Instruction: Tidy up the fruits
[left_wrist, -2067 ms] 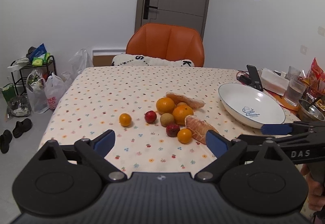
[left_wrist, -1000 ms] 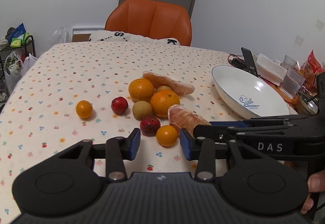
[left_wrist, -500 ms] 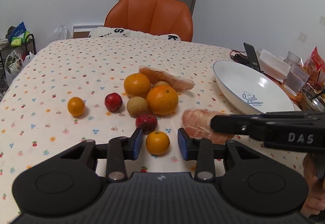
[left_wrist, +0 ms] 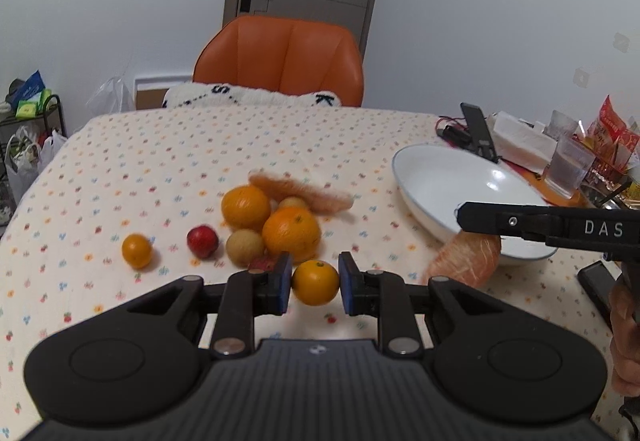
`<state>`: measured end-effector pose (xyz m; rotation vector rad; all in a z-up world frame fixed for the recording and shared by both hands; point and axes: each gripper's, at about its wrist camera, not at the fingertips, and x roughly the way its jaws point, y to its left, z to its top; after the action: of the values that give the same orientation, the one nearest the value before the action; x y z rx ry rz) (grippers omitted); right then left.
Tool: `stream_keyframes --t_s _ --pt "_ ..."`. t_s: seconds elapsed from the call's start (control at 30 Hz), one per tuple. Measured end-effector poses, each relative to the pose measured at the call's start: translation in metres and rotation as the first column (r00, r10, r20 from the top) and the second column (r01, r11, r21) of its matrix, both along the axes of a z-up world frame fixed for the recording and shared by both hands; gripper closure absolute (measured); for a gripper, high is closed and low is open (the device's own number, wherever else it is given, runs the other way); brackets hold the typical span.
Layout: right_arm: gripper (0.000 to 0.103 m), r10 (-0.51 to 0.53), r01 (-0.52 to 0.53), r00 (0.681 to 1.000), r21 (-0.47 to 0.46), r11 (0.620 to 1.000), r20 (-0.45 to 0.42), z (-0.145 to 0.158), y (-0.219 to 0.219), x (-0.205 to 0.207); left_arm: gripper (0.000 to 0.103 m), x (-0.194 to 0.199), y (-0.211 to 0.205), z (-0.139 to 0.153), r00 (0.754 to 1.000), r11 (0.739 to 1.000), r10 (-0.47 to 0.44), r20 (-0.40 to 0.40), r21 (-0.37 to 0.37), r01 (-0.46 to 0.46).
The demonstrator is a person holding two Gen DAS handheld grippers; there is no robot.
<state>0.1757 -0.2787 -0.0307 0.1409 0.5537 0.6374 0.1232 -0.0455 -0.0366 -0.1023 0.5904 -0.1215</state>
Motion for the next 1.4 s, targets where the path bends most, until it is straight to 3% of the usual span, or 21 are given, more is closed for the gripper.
stream_keyframes --t_s 0.07,0.23,0.47,0.53,0.63,0.67,0.77,0.93,1.4 --pt "0.103 -0.022 0.021 1.0 0.008 1.0 0.009 0.002 -0.008 0.001 0.08 0.001 -0.004 0.003 1.0 1.0 -0.009 0.01 0.005 0.009" --pt "0.103 -0.051 0.05 0.998 0.026 0.998 0.03 0.007 -0.024 0.002 0.08 0.006 -0.014 0.009 0.999 0.999 -0.029 0.024 0.015 0.028" --pt "0.103 -0.043 0.043 0.999 0.027 0.999 -0.013 0.002 -0.029 0.005 0.08 0.01 -0.022 0.012 0.999 0.999 -0.039 0.029 0.02 0.038" --pt "0.092 -0.028 0.029 0.999 0.032 0.999 -0.035 0.002 -0.031 0.003 0.08 0.009 -0.023 0.011 0.999 0.999 -0.039 0.027 0.021 0.039" --pt "0.06 0.002 -0.002 1.0 -0.011 1.0 -0.028 0.001 -0.029 -0.005 0.08 0.008 -0.021 0.011 0.999 0.999 -0.036 0.025 0.023 0.035" --pt "0.053 0.007 -0.007 1.0 -0.029 1.0 -0.02 0.001 -0.029 -0.008 0.08 0.008 -0.021 0.01 0.999 0.999 -0.034 0.024 0.022 0.034" --pt "0.051 0.024 -0.026 0.999 -0.058 0.998 -0.032 -0.005 -0.029 -0.014 0.08 0.006 -0.018 0.01 0.999 0.999 -0.03 0.023 0.019 0.029" --pt "0.036 0.044 -0.047 0.998 -0.095 0.994 -0.034 -0.008 -0.027 -0.025 0.08 0.002 -0.015 0.008 0.999 1.0 -0.027 0.022 0.006 0.027" --pt "0.026 0.033 -0.045 0.998 -0.203 0.978 -0.061 -0.032 -0.016 -0.047 0.08 -0.019 -0.012 -0.002 0.999 0.999 -0.03 0.013 -0.015 0.03"
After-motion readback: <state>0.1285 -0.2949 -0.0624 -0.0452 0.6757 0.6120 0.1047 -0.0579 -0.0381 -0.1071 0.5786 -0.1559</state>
